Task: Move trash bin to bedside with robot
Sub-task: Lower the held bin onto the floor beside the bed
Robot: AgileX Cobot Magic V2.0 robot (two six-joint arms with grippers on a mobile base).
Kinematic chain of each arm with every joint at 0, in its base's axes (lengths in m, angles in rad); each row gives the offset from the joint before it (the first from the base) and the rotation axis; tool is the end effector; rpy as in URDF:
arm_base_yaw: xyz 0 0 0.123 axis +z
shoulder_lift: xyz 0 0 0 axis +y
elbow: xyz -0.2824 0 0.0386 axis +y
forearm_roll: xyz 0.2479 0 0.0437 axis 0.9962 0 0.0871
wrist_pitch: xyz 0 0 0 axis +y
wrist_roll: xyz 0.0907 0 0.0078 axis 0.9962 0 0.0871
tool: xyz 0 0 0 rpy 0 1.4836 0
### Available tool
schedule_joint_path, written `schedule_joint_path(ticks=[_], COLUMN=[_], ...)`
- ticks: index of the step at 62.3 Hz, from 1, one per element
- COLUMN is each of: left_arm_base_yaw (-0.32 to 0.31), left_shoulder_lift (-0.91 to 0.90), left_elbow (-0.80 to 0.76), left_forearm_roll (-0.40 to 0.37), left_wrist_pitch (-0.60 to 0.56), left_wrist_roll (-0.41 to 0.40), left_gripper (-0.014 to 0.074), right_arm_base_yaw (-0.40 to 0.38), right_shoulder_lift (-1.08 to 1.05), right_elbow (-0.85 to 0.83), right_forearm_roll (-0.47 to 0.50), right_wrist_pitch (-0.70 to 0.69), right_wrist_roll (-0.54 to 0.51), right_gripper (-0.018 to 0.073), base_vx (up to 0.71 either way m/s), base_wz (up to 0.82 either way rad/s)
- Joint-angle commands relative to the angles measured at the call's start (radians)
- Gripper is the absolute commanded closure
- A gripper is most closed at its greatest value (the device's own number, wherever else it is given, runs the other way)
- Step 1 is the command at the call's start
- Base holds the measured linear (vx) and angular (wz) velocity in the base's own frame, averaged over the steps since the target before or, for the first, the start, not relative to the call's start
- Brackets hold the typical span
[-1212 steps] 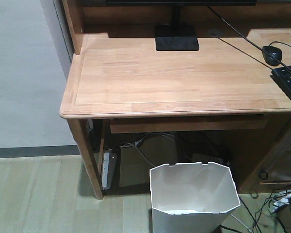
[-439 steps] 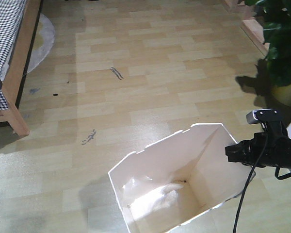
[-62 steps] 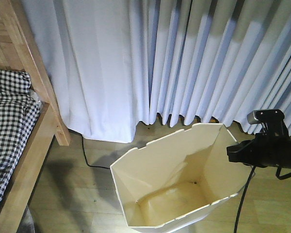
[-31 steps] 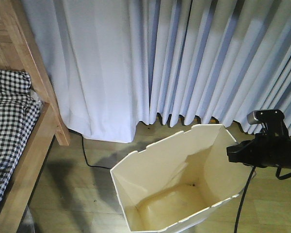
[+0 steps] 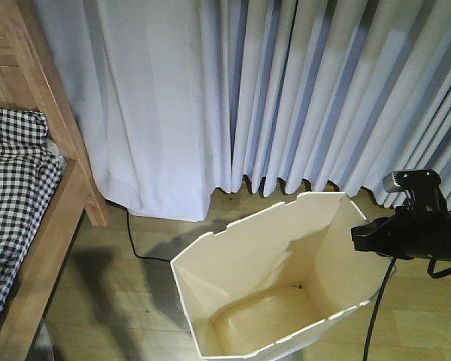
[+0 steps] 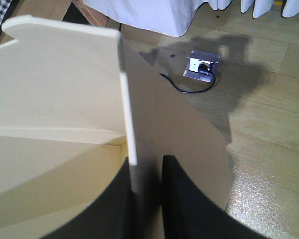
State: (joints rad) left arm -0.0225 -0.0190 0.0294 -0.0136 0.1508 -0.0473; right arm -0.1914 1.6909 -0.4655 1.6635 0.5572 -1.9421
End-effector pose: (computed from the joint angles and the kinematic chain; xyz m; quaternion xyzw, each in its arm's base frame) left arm 0.0560 -0.0014 0.1905 -0.0133 0.7327 -0.0291 0.6798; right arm 0.2385 0.0027 0.1121 -0.0994 0.9301 0.2063 0.2871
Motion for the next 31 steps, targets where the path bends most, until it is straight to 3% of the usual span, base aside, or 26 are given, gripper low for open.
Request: schedule_joint_path(ticks=[1,16,31], left_arm_base_yaw=[-0.008,-0.008,-0.008], left_shoulder_lift=[-0.01,-0.01,-0.01], left_elbow=[0.027,0.027,0.027], left_forearm_roll=[-0.003,-0.003,-0.003], left_wrist_pitch=[-0.078,-0.078,-0.078], left_wrist_roll=[-0.009,-0.009,-0.009], left_gripper=[0.0602,0.0602,0.0602], right_arm_base_yaw=[-0.004,-0.005,-0.006], right_shoulder_lift=[-0.052,0.016,0.176], right_elbow=[-0.026,-0.125,-0.246], right_forearm_roll=[0.117,0.118,0.118], right_wrist_pitch=[0.18,-0.005,-0.004], right_wrist_roll=[0.044,0.305,0.313], right_gripper=[0.0565,0.0565,0.0564], base_vx=[0.0,0.0,0.0], base_wz=[0.0,0.0,0.0])
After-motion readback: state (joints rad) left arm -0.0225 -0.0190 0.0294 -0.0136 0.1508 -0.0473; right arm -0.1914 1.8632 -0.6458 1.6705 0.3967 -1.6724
